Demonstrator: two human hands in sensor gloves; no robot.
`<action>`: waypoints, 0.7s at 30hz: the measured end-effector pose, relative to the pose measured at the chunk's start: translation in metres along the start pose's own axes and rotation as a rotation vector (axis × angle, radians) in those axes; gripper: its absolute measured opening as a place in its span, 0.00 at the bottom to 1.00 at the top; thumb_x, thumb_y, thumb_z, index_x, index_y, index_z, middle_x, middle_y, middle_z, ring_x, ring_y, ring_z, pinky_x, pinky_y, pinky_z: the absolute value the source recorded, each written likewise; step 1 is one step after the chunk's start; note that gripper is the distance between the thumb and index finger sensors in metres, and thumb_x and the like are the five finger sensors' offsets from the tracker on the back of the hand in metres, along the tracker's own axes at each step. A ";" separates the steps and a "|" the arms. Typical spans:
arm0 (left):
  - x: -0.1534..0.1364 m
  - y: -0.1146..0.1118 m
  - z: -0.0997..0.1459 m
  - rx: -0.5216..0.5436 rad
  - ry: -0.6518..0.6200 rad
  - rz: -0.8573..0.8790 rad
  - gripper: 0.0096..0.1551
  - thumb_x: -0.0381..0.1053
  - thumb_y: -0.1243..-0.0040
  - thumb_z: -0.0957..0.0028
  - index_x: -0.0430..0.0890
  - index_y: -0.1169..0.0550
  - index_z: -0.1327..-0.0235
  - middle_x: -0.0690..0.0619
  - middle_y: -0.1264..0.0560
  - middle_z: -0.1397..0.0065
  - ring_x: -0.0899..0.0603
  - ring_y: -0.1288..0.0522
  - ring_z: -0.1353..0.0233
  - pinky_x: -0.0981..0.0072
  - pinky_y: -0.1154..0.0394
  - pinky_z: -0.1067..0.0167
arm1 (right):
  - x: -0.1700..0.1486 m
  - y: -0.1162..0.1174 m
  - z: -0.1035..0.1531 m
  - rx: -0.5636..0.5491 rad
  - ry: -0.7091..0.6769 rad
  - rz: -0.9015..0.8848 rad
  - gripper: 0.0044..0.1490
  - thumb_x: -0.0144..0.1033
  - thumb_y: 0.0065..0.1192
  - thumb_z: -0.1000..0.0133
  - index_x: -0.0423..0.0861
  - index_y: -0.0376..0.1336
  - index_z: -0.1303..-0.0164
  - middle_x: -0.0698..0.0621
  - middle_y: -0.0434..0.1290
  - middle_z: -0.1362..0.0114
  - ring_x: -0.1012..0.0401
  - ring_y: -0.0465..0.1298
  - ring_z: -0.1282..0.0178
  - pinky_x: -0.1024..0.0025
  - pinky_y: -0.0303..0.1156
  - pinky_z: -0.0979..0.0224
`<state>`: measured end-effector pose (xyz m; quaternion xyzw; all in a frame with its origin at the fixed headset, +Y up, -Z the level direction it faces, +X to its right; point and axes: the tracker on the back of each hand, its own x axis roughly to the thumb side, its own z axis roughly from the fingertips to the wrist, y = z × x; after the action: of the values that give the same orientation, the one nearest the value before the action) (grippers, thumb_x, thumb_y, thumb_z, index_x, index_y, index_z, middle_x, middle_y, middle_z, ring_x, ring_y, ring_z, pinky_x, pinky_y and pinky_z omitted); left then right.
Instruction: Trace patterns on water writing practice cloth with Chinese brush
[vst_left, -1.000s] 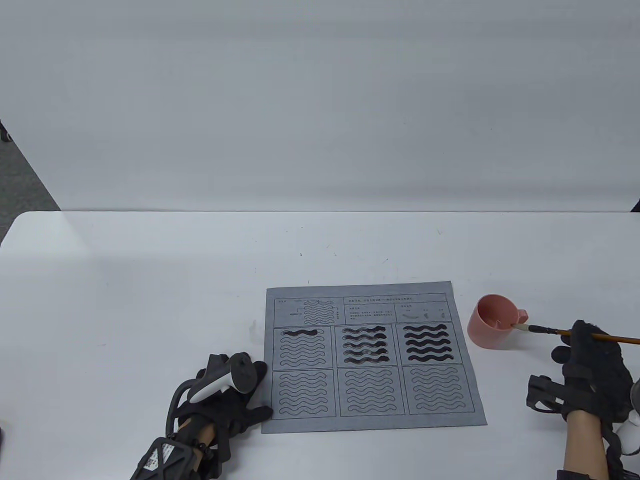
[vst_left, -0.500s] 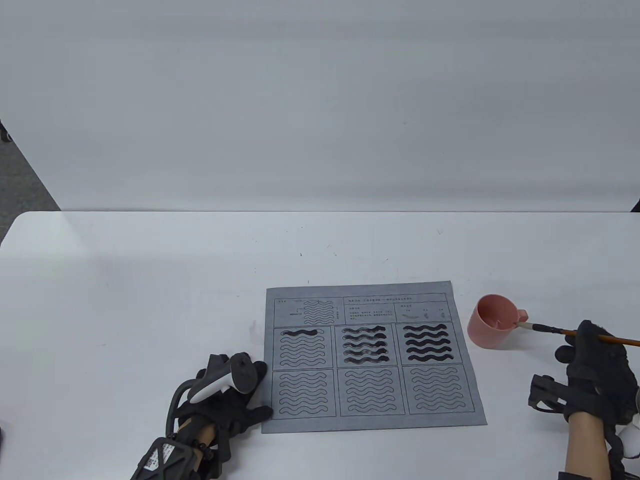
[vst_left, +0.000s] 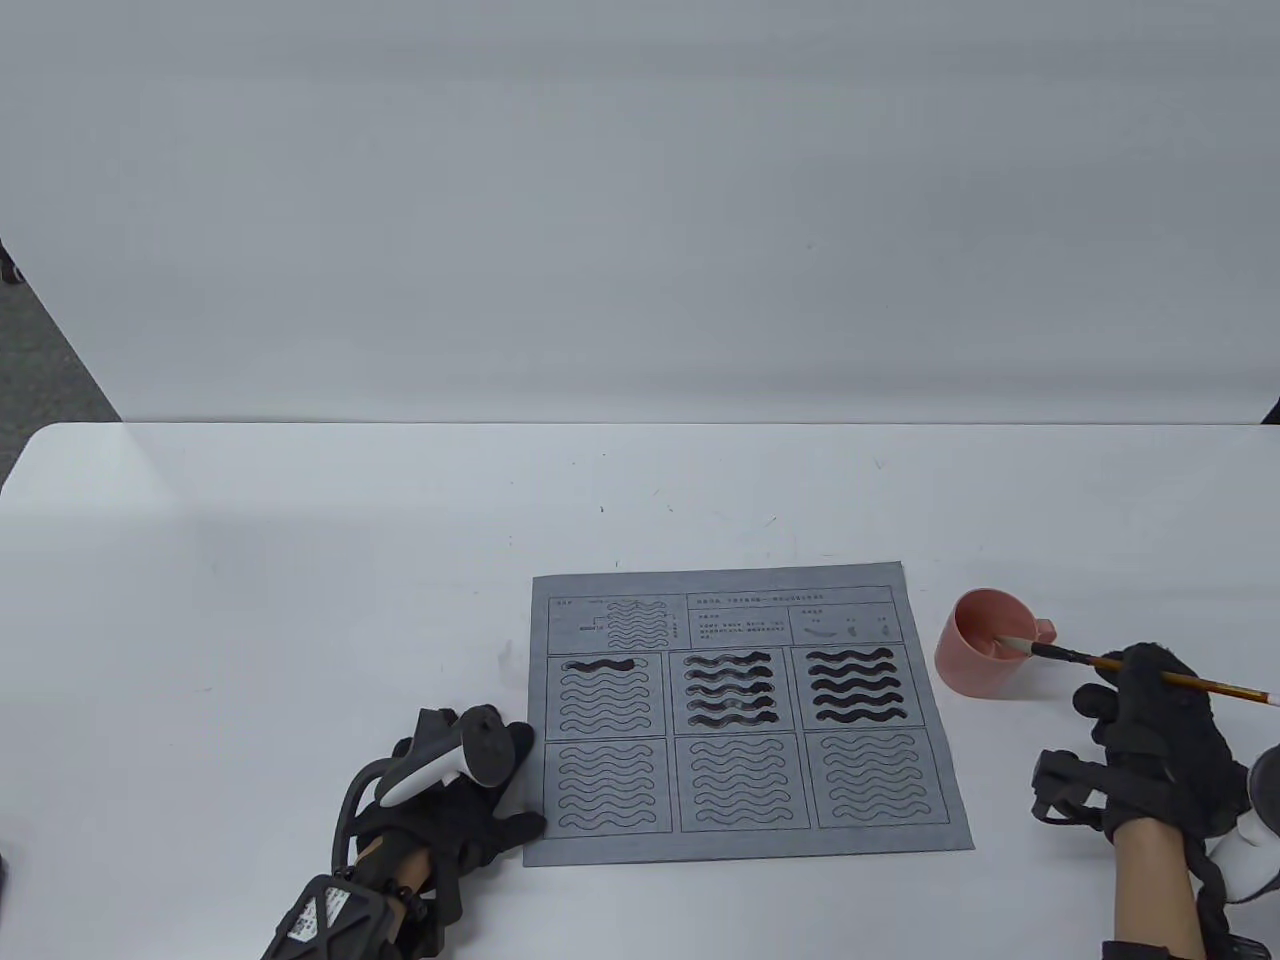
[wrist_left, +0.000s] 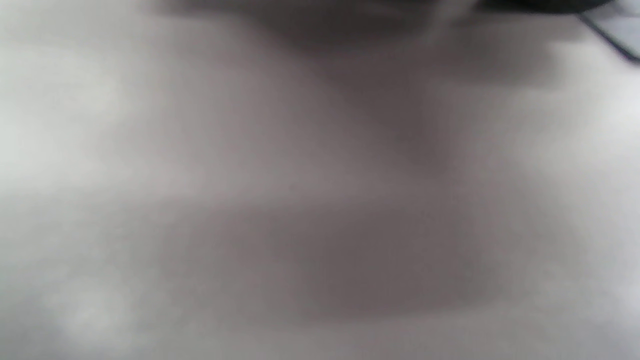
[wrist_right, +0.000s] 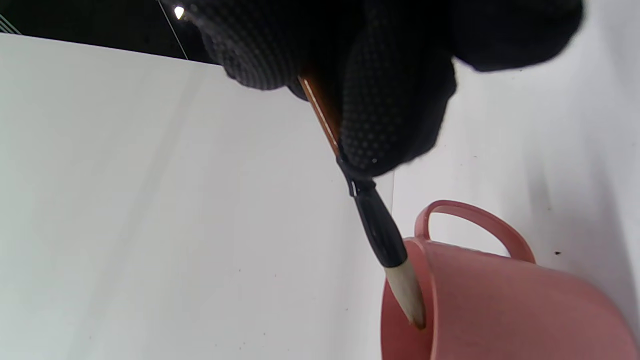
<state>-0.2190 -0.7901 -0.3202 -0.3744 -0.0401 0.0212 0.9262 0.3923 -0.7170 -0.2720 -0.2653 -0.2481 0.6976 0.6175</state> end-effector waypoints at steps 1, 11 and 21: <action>0.000 0.000 0.000 0.000 0.000 0.000 0.56 0.78 0.59 0.59 0.75 0.76 0.34 0.65 0.85 0.25 0.40 0.87 0.23 0.34 0.78 0.27 | 0.001 -0.001 0.000 -0.014 -0.012 0.021 0.24 0.34 0.61 0.39 0.36 0.64 0.37 0.36 0.77 0.36 0.53 0.84 0.57 0.52 0.78 0.54; 0.000 0.000 0.000 0.000 0.001 -0.003 0.56 0.78 0.59 0.59 0.75 0.76 0.34 0.65 0.85 0.25 0.40 0.86 0.23 0.34 0.78 0.27 | 0.002 -0.020 -0.006 -0.077 0.001 0.047 0.24 0.36 0.60 0.38 0.36 0.65 0.38 0.37 0.78 0.38 0.52 0.85 0.57 0.51 0.78 0.54; 0.000 0.000 0.000 -0.001 0.001 -0.003 0.56 0.78 0.59 0.59 0.75 0.76 0.34 0.65 0.85 0.25 0.40 0.86 0.23 0.34 0.78 0.27 | 0.004 -0.024 -0.003 -0.068 -0.018 -0.260 0.25 0.41 0.65 0.40 0.36 0.68 0.42 0.40 0.81 0.43 0.56 0.86 0.62 0.54 0.79 0.57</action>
<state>-0.2190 -0.7901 -0.3203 -0.3747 -0.0403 0.0198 0.9261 0.4116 -0.7099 -0.2583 -0.2455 -0.3097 0.6052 0.6910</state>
